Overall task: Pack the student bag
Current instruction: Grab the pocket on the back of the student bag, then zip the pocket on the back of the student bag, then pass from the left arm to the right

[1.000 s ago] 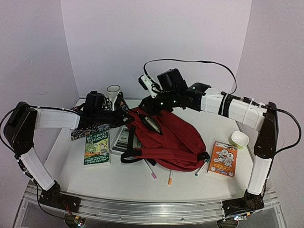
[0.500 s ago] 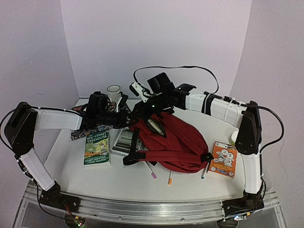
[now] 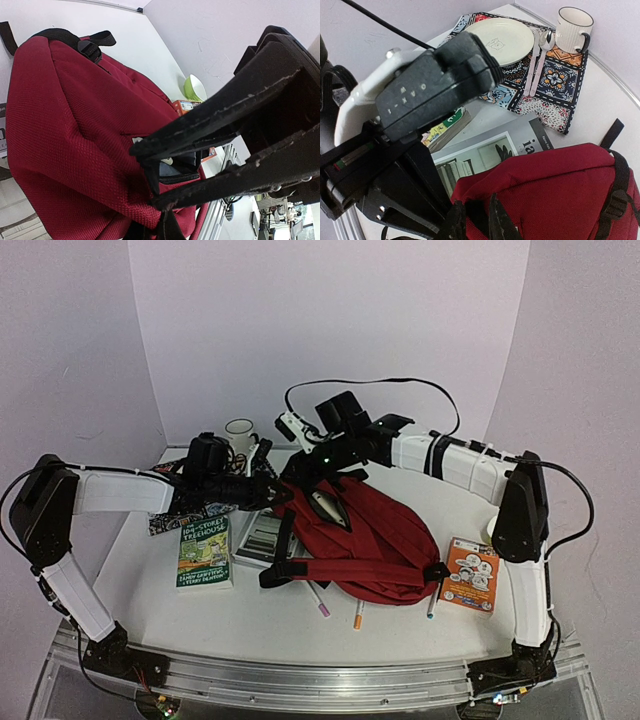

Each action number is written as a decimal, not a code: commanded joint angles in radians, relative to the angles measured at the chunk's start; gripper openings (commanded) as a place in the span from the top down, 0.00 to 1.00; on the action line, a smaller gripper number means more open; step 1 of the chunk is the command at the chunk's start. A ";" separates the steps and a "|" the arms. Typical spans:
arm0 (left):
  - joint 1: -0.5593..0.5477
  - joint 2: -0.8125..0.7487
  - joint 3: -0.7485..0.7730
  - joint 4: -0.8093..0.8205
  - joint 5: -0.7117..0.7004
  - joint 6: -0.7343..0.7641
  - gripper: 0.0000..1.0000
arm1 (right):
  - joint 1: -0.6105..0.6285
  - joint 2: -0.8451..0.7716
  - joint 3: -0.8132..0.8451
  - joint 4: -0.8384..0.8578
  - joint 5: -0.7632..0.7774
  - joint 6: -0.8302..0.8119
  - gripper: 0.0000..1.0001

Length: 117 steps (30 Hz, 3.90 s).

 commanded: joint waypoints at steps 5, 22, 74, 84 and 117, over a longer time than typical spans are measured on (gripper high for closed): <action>-0.010 -0.071 0.055 0.064 0.012 0.030 1.00 | -0.015 -0.014 -0.019 -0.008 0.040 0.013 0.80; -0.010 -0.077 0.052 0.064 -0.002 0.044 1.00 | -0.014 -0.008 -0.038 -0.019 0.054 0.025 1.00; 0.116 0.055 0.112 0.066 -0.170 -0.229 1.00 | 0.126 -0.509 -0.633 -0.028 0.414 0.086 0.62; 0.114 0.069 0.127 0.073 -0.152 -0.260 1.00 | 0.306 -0.407 -0.587 -0.060 0.760 0.120 0.02; 0.097 0.049 0.268 0.084 -0.099 -0.227 0.88 | 0.316 -0.195 -0.252 -0.126 1.034 -0.044 1.00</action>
